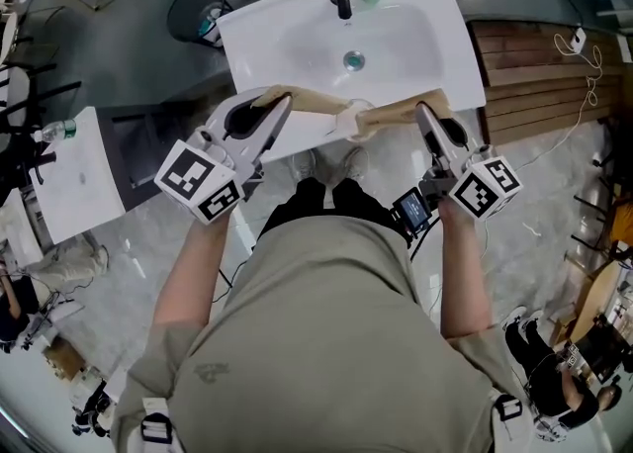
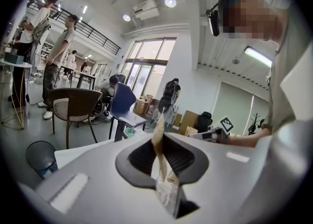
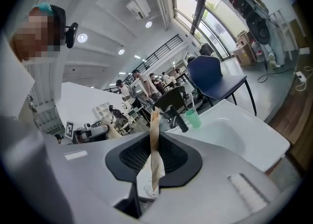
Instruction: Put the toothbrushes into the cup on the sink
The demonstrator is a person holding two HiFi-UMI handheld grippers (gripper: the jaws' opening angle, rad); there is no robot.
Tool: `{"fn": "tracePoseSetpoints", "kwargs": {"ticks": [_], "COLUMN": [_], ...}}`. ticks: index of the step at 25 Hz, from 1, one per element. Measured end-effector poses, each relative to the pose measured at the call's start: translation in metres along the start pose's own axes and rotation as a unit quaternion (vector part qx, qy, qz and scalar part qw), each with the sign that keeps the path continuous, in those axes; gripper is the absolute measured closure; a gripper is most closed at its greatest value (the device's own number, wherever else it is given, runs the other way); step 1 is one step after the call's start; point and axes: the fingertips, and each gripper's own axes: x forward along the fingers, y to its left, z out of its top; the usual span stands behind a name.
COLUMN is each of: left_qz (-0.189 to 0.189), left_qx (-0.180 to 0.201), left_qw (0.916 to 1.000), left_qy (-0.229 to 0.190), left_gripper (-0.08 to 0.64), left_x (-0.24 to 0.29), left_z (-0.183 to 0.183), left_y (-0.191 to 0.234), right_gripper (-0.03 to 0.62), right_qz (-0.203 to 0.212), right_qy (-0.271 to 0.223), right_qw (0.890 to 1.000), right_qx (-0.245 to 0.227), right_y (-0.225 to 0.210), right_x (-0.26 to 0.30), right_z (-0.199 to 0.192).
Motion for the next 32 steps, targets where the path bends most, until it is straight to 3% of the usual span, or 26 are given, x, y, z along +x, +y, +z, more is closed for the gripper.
{"fn": "tracePoseSetpoints", "kwargs": {"ticks": [8, 18, 27, 32], "left_qz": [-0.013, -0.011, -0.016, -0.017], "left_qx": [-0.011, -0.017, -0.016, -0.017], "left_qw": [0.9999, 0.9998, 0.9997, 0.9997], "left_qy": [0.002, 0.007, 0.009, 0.011], "left_gripper": [0.52, 0.52, 0.52, 0.52], "left_x": [-0.008, -0.02, -0.025, -0.027], "left_z": [-0.007, -0.011, -0.013, -0.013], "left_y": [0.007, 0.023, 0.028, 0.031], "right_gripper": [0.532, 0.532, 0.532, 0.532], "right_qz": [-0.032, -0.057, -0.078, -0.087], "right_qy": [0.032, 0.06, 0.076, 0.094], "right_qw": [0.996, 0.987, 0.975, 0.962], "right_qx": [-0.077, -0.14, -0.192, -0.239], "right_y": [0.009, 0.014, 0.019, 0.024], "right_x": [0.016, 0.033, 0.04, 0.046], "right_z": [-0.016, -0.034, -0.045, -0.054]}}
